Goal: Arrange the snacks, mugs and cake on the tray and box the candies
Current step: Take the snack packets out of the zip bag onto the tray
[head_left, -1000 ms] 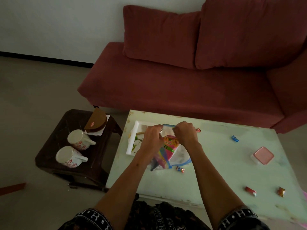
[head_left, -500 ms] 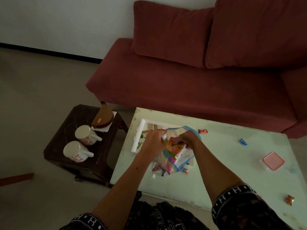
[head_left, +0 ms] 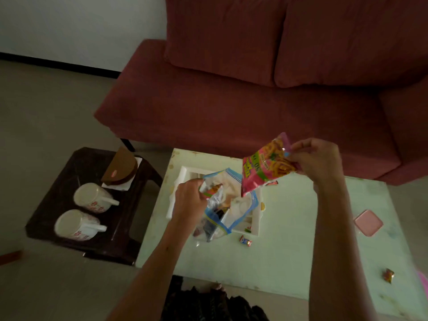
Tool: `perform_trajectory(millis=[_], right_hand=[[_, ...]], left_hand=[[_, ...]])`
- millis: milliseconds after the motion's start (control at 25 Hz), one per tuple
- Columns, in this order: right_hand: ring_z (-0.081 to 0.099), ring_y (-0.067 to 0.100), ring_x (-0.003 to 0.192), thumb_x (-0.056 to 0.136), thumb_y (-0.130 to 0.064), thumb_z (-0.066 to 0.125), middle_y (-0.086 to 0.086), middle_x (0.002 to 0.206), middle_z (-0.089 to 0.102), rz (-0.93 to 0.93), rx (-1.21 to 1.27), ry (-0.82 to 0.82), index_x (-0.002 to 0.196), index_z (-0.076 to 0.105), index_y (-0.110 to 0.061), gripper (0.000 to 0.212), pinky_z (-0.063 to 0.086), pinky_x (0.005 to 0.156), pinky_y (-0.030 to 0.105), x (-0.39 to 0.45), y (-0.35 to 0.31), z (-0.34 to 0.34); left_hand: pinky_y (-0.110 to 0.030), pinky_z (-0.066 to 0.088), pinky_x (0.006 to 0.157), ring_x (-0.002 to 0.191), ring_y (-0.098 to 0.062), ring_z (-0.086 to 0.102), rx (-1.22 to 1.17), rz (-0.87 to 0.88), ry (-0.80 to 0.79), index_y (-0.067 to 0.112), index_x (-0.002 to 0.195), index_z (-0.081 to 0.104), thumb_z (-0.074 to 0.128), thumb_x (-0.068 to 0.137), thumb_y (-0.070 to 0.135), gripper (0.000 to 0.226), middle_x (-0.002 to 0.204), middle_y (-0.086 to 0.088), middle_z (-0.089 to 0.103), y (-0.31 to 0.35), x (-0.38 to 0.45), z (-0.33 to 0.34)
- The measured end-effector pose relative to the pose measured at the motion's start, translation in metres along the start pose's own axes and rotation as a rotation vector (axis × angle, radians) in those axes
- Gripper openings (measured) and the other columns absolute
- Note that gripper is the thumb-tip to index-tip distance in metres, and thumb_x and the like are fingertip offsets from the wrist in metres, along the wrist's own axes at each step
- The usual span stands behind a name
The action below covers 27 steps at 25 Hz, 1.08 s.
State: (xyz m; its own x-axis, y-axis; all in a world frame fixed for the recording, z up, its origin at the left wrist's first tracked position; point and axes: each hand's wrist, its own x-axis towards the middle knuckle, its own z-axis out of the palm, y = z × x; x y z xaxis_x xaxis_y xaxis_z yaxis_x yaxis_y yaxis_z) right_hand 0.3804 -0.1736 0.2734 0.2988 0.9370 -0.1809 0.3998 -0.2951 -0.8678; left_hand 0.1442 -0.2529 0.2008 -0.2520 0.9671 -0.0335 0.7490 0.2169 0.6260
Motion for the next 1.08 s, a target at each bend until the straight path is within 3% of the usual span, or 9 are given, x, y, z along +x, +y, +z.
perform_trajectory(millis=[120,200,280,440,680,840,960,1040,1080], right_hand=[[0.070,0.026,0.082,0.071,-0.006,0.066,0.002,0.078,0.074,0.042,-0.003,0.100,0.066,0.073,-0.031,0.026,0.057,0.079,0.045,0.032,0.035,0.005],[0.069,0.031,0.088,0.075,-0.005,0.062,0.011,0.090,0.075,0.117,-0.109,0.124,0.082,0.077,-0.019,0.022,0.055,0.085,0.044,0.052,0.071,0.032],[0.067,0.032,0.093,0.078,-0.006,0.062,0.012,0.097,0.075,0.151,-0.246,0.090,0.092,0.077,-0.014,0.023,0.052,0.083,0.030,0.066,0.109,0.064],[0.063,0.031,0.101,0.082,-0.008,0.060,0.009,0.110,0.072,0.226,-0.356,-0.064,0.098,0.076,-0.016,0.024,0.041,0.075,0.022,0.084,0.177,0.114],[0.061,0.035,0.105,0.083,-0.013,0.060,0.011,0.115,0.070,0.360,-0.488,-0.163,0.104,0.074,-0.020,0.026,0.046,0.081,0.029,0.103,0.238,0.117],[0.057,0.037,0.114,0.083,-0.010,0.063,0.018,0.124,0.063,0.358,-0.489,-0.201,0.117,0.067,-0.011,0.034,0.046,0.092,0.035,0.103,0.227,0.101],[0.064,0.030,0.105,0.082,-0.020,0.065,0.014,0.113,0.069,0.247,-0.191,0.045,0.112,0.067,-0.011,0.031,0.047,0.092,0.033,0.080,0.167,0.088],[0.070,0.009,0.078,0.076,-0.028,0.061,0.001,0.085,0.074,0.084,0.005,0.159,0.090,0.070,-0.022,0.018,0.051,0.073,0.015,0.043,0.122,0.086],[0.068,0.001,0.067,0.074,-0.029,0.060,-0.005,0.073,0.073,0.002,0.020,0.086,0.081,0.070,-0.024,0.014,0.047,0.063,0.008,0.020,0.102,0.090]], left_hand=[[-0.042,0.049,0.082,0.091,-0.041,0.064,0.024,-0.032,0.047,-0.003,0.101,0.066,0.056,0.072,-0.007,0.031,0.095,-0.027,0.070,-0.003,0.012,0.000],[-0.041,0.050,0.074,0.083,-0.042,0.065,0.021,-0.048,0.071,-0.003,0.095,0.067,0.054,0.070,-0.010,0.029,0.087,-0.028,0.070,-0.005,0.021,-0.001],[-0.039,0.050,0.075,0.085,-0.040,0.065,0.031,-0.060,0.100,-0.001,0.100,0.067,0.054,0.071,-0.010,0.033,0.090,-0.027,0.070,-0.007,0.030,0.002],[-0.038,0.051,0.083,0.089,-0.037,0.066,0.041,-0.096,0.108,0.001,0.112,0.064,0.055,0.075,-0.008,0.038,0.096,-0.025,0.071,-0.009,0.039,0.017],[-0.016,0.042,0.058,0.053,-0.017,0.058,0.000,-0.079,0.106,0.001,0.096,0.069,0.062,0.068,-0.014,0.032,0.066,-0.018,0.070,-0.011,0.035,0.023],[-0.024,0.046,0.067,0.068,-0.032,0.068,0.000,-0.070,0.063,0.002,0.099,0.068,0.057,0.069,-0.013,0.035,0.078,-0.017,0.073,-0.011,0.034,0.026],[-0.033,0.050,0.079,0.088,-0.034,0.067,0.013,-0.069,0.014,0.002,0.108,0.065,0.052,0.074,-0.008,0.038,0.097,-0.018,0.072,-0.006,0.027,0.025],[-0.033,0.046,0.078,0.091,-0.035,0.065,0.020,-0.083,-0.026,0.000,0.105,0.064,0.049,0.077,-0.006,0.032,0.097,-0.020,0.071,-0.003,0.023,0.023],[-0.032,0.045,0.076,0.089,-0.035,0.065,0.011,-0.088,-0.039,-0.002,0.102,0.063,0.049,0.078,-0.006,0.029,0.094,-0.021,0.070,-0.002,0.019,0.021]])
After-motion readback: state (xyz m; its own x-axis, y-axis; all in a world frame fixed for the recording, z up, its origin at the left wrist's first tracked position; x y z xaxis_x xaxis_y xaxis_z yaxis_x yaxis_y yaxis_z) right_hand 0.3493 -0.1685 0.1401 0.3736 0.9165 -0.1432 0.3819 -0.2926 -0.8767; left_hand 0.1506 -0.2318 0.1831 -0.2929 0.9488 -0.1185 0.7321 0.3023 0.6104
